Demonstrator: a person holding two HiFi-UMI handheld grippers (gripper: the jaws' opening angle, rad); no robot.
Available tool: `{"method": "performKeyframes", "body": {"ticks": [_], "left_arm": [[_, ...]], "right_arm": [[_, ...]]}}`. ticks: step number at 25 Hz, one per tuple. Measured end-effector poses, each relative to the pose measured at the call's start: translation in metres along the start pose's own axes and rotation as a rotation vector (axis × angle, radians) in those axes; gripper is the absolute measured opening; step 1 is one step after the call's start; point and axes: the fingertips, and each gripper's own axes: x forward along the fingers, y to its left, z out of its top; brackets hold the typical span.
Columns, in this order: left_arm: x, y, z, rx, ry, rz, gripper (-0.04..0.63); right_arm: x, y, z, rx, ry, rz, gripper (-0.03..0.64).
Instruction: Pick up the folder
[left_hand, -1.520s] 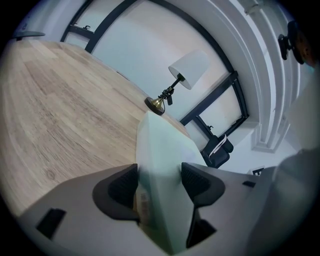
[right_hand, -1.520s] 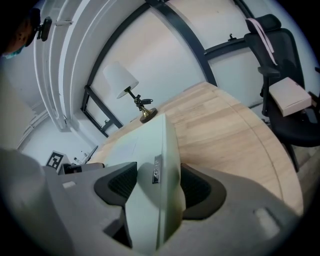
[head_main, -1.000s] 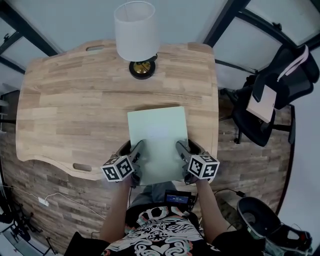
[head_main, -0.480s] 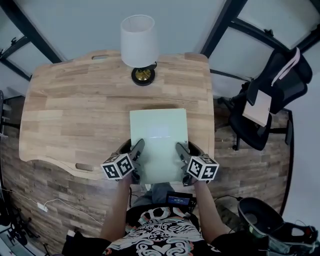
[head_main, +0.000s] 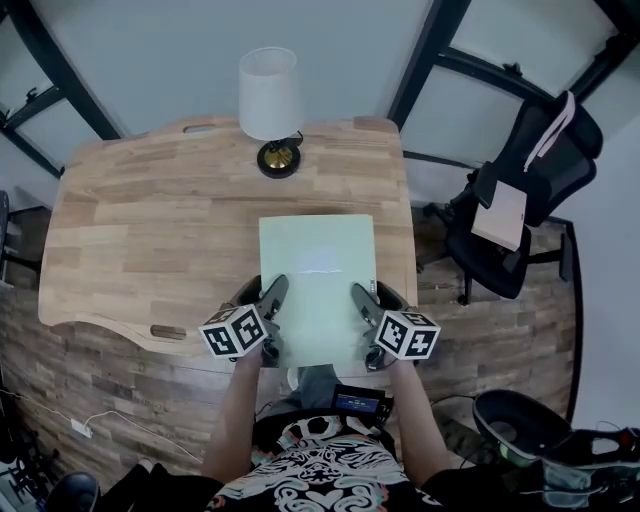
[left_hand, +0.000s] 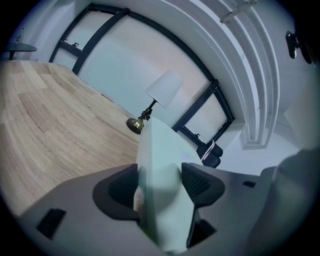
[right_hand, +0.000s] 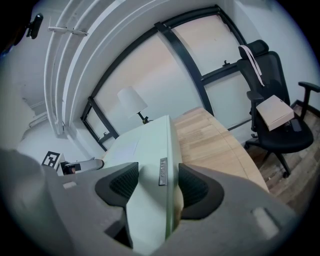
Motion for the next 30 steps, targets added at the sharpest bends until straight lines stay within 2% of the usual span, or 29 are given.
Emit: {"method": "performKeyframes", "body": {"ticks": [14, 30], "left_arm": [[-0.04, -0.036, 0.011, 0.05, -0.057, -0.05, 0.265], [-0.055, -0.052, 0.005, 0.078, -0.064, -0.062, 0.265]], "right_arm": [[-0.05, 0.029, 0.012, -0.04, -0.104, 0.002, 0.249], [-0.073, 0.034, 0.007, -0.046, -0.14, 0.0, 0.249]]}}
